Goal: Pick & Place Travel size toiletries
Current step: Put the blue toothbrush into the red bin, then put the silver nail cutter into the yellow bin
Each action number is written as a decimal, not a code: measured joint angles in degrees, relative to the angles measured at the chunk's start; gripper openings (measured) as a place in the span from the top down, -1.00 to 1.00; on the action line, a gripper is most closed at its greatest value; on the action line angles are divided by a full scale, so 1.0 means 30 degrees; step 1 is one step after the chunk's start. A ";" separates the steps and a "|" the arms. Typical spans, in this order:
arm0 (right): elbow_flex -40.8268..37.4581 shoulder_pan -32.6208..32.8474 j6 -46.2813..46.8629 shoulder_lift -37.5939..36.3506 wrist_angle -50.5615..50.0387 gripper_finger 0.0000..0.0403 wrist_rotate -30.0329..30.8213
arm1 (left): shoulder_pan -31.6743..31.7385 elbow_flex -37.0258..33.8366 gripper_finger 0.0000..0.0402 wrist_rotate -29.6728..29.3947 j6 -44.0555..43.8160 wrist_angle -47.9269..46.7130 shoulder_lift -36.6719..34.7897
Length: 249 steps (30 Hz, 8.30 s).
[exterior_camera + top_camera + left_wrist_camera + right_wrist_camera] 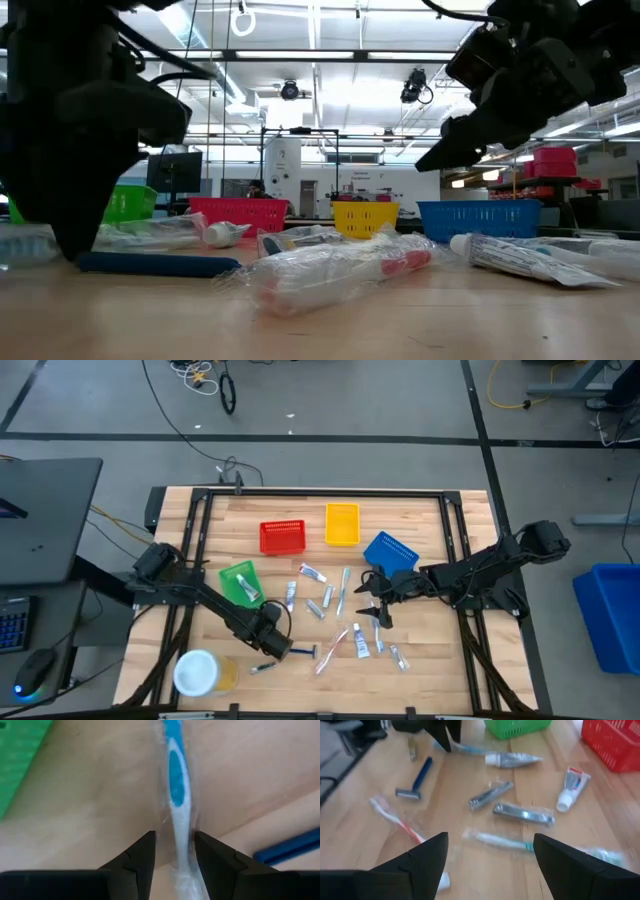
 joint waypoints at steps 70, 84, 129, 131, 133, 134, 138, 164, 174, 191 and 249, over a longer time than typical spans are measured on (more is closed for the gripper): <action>0.0007 0.1018 0.3993 0.0667 -0.0087 -0.16 0.0422 | 1.4082 1.1466 0.81 -1.0934 1.9946 -1.3976 -0.1540; 0.0017 0.3393 0.6053 0.1643 0.1389 -0.14 0.0501 | 1.6186 0.9565 0.83 -1.0599 2.2211 -1.2075 -0.4174; 0.0015 0.4350 0.6776 0.2241 0.3944 -0.26 0.3985 | 1.7123 -0.5531 0.48 -0.4892 2.4927 0.9578 -0.4986; 0.0015 0.4350 0.6771 0.2241 0.3944 -0.27 0.3985 | 1.7126 -0.5207 0.45 -0.4889 2.4140 0.9178 -0.5029; 0.0015 0.4350 0.6696 0.2241 0.3944 -0.28 0.3982 | 1.7094 -0.4714 0.44 -0.4914 2.3664 0.8654 -0.5347; 0.0015 0.4350 0.6494 0.2241 0.3944 -0.28 0.3978 | 1.7056 -0.4464 0.43 -0.4911 2.3602 0.8491 -0.5579; 0.0015 0.4350 0.5405 0.2241 0.3944 -0.25 0.3971 | 1.6660 -0.3753 0.44 -0.4969 2.2961 0.7899 -0.6889; 0.0022 0.4263 0.2906 0.2234 0.4283 -0.13 0.5439 | 0.3878 -0.4126 0.46 -0.8868 1.9067 1.0696 -0.8570; 0.0022 0.3347 0.1214 0.2234 0.4107 -0.35 0.5133 | 0.2710 -0.4125 0.46 -1.0572 1.7758 1.0690 -0.8570; 0.5471 0.1419 -0.2909 0.2847 -0.3825 -0.32 0.1385 | 0.2732 -0.4121 0.47 -1.0927 1.8227 1.0656 -0.8578; 1.0222 -0.4080 -1.4064 1.0681 -0.6620 0.27 -0.6098 | 0.2747 -0.4121 0.47 -1.1562 1.8717 1.0785 -0.8592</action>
